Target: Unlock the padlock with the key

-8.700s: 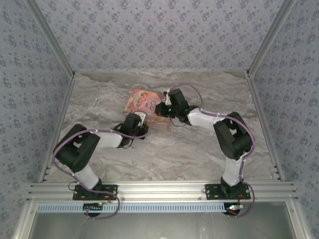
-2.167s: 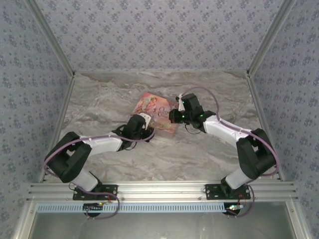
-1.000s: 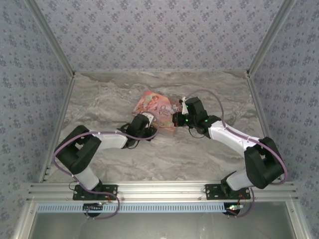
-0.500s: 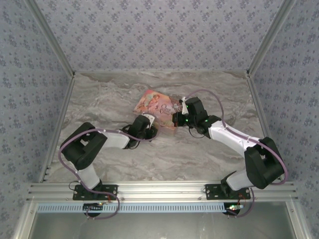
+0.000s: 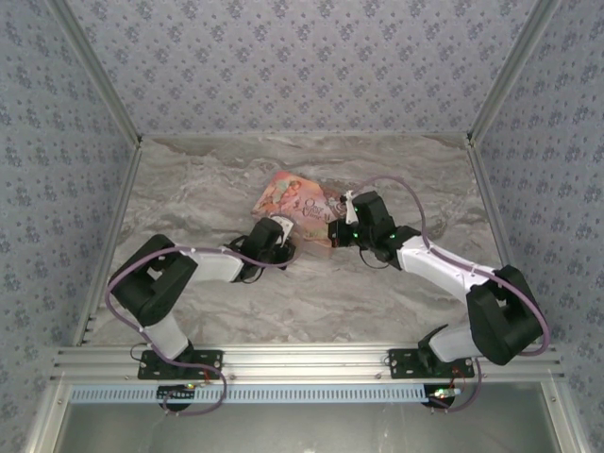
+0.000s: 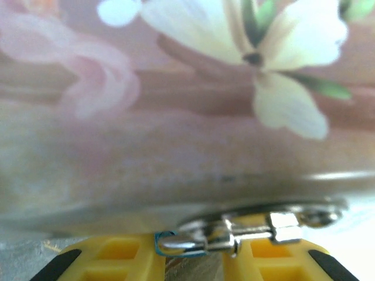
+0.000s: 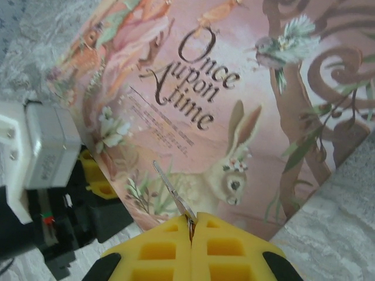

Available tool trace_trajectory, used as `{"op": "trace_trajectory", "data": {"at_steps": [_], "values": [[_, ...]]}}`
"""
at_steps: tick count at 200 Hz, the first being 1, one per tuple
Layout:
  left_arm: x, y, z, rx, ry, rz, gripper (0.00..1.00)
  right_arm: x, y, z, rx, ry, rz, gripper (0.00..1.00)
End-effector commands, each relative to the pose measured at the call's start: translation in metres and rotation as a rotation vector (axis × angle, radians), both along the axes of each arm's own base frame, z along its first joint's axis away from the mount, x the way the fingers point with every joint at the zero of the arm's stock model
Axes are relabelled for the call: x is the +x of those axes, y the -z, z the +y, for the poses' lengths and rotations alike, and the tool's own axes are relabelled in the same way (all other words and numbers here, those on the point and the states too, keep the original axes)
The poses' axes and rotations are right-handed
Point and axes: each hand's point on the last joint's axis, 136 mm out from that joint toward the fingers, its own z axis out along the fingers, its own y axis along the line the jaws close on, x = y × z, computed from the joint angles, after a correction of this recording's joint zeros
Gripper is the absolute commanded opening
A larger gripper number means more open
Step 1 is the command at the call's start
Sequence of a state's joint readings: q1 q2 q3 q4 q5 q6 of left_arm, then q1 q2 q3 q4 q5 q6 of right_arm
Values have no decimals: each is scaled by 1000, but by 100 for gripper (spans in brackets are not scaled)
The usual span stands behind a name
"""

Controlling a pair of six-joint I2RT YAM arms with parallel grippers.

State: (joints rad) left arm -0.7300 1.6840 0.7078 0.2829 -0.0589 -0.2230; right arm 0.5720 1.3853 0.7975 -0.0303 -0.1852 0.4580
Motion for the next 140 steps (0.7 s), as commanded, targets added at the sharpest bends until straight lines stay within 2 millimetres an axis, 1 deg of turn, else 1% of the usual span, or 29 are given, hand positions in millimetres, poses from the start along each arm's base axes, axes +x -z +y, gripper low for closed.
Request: {"op": "trace_trajectory", "data": {"at_steps": [1, 28, 53, 99, 125, 140], "values": [[6, -39, -18, -94, 8, -17, 26, -3, -1, -1, -17, -9, -50, 0], [5, -42, -21, -111, -17, 30, 24, -7, 4, -2, -17, -15, -60, 0], [4, -46, -22, -129, -40, 66, 22, -14, 6, -2, -14, -33, -80, 0], [3, -60, -30, -183, -66, 120, 21, -29, 12, -9, -17, -43, -139, 0], [4, -62, -32, -192, -80, 144, 19, -36, 18, -9, -22, -53, -158, 0], [3, -63, -33, -203, -91, 160, 17, -38, 18, -8, -35, -61, -172, 0]]}}
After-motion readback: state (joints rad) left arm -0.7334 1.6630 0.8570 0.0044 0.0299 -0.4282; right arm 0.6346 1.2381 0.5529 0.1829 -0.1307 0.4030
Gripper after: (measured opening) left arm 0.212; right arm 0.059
